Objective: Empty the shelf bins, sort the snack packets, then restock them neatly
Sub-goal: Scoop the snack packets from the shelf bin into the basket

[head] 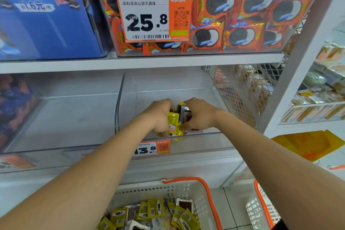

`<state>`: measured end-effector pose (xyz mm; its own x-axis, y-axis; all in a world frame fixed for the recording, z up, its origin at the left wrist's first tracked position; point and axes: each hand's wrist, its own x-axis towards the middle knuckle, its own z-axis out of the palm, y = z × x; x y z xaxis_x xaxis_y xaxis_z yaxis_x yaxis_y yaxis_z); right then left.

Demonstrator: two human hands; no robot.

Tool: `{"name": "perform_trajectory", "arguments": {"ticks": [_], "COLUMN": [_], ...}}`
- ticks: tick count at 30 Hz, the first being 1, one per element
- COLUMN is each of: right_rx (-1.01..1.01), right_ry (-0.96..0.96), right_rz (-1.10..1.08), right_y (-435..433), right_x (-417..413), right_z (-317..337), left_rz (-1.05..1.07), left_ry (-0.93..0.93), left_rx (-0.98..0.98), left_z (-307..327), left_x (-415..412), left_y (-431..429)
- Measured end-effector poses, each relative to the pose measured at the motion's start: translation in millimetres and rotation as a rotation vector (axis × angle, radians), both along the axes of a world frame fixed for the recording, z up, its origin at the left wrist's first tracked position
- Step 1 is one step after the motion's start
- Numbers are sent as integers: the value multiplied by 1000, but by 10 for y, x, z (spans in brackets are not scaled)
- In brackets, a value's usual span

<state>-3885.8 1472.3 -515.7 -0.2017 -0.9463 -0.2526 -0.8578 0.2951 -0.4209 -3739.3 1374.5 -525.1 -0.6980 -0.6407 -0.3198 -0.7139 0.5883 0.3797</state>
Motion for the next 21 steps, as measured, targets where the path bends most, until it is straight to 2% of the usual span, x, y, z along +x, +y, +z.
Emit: {"name": "perform_trajectory", "arguments": {"ticks": [4,10,15,18,21], "right_rx": [29,-76,-301,-429,-500], "right_ry": [-106,-437,-585,-696,-796], "right_rz": [-118,-267,-326,-357,-338], "right_y": [-1,106,234,352,559], "right_x": [12,92,51,64,213], "right_z": [-29,77,211,368,540], "left_rz": [-15,-3,44,128,86], "left_ry": [32,102,339,532,661], "left_rx": [-53,-53,31,153,290], "left_z": [11,-13,152,395,675], "left_x": [-5,8,96,228,467], "left_y": [17,-1,35,123,320]}}
